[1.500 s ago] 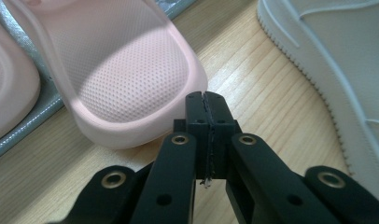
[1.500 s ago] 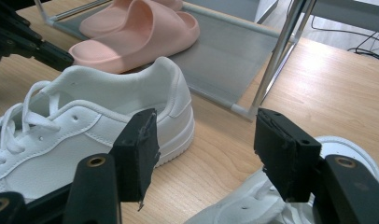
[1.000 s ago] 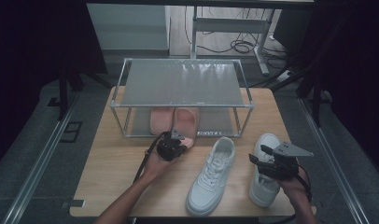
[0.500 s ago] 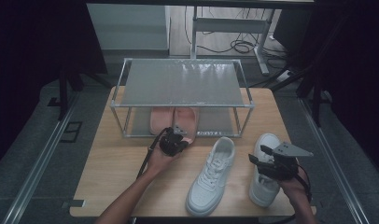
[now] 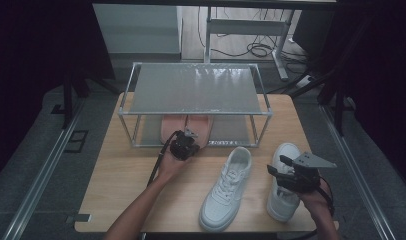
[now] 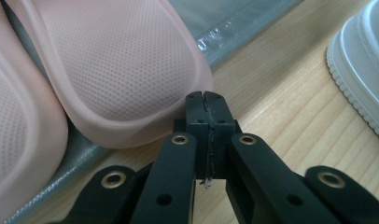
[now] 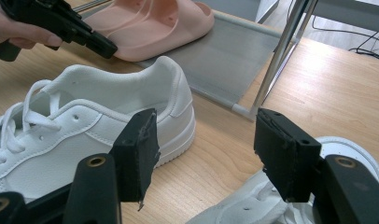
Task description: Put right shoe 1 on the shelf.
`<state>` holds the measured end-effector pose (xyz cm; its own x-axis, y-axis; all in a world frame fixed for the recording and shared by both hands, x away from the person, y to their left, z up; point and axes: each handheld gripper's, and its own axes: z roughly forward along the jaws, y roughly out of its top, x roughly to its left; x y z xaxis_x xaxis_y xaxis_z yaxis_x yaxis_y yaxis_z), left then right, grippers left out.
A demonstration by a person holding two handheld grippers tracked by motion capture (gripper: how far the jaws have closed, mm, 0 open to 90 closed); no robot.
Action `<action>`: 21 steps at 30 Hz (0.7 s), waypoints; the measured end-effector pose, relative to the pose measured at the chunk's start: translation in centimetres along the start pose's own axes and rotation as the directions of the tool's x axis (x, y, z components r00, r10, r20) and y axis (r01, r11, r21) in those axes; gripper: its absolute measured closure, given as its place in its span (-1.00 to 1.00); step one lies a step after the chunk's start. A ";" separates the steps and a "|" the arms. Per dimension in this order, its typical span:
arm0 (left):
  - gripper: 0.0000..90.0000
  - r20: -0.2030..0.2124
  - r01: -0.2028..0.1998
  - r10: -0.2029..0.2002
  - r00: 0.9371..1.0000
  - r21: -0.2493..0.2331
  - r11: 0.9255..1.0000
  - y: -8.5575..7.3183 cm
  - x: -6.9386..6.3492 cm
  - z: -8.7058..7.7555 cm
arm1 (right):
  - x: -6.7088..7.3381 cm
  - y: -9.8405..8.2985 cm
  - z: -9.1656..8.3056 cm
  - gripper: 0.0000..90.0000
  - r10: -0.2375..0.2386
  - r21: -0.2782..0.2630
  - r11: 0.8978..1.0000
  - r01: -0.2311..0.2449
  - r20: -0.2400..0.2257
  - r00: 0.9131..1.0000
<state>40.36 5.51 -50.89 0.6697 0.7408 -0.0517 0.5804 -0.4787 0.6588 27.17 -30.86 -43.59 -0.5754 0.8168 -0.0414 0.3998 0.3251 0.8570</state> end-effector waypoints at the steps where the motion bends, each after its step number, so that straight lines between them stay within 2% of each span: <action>1: 1.00 -0.004 -0.002 0.002 1.000 0.004 1.000 0.2 0.1 0.2 | 0.0 0.0 0.0 -0.11 0.000 0.001 1.000 0.000 -0.001 1.000; 4: 1.00 -0.009 -0.003 0.003 1.000 0.009 1.000 0.4 0.3 0.4 | 0.1 0.0 0.1 -0.11 -0.003 0.002 1.000 0.003 -0.001 1.000; 8: 1.00 -0.014 0.026 -0.026 1.000 0.010 1.000 0.8 0.6 0.9 | 0.0 0.0 0.0 -0.11 0.000 0.001 1.000 0.000 0.000 1.000; 18: 1.00 -0.013 0.033 -0.033 0.999 0.012 0.999 1.0 0.9 1.3 | 0.0 0.0 0.0 -0.11 0.001 -0.002 1.000 -0.001 0.002 1.000; 21: 1.00 -0.013 0.049 -0.049 0.999 0.009 0.999 1.0 1.0 1.4 | 0.0 0.0 0.0 -0.11 0.001 -0.002 1.000 -0.001 0.001 1.000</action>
<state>42.26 5.07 -51.34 0.6343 0.7695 -0.0743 0.6169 -0.4459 0.6486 27.18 -30.87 -43.61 -0.5741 0.8177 -0.0410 0.3991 0.3233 0.8580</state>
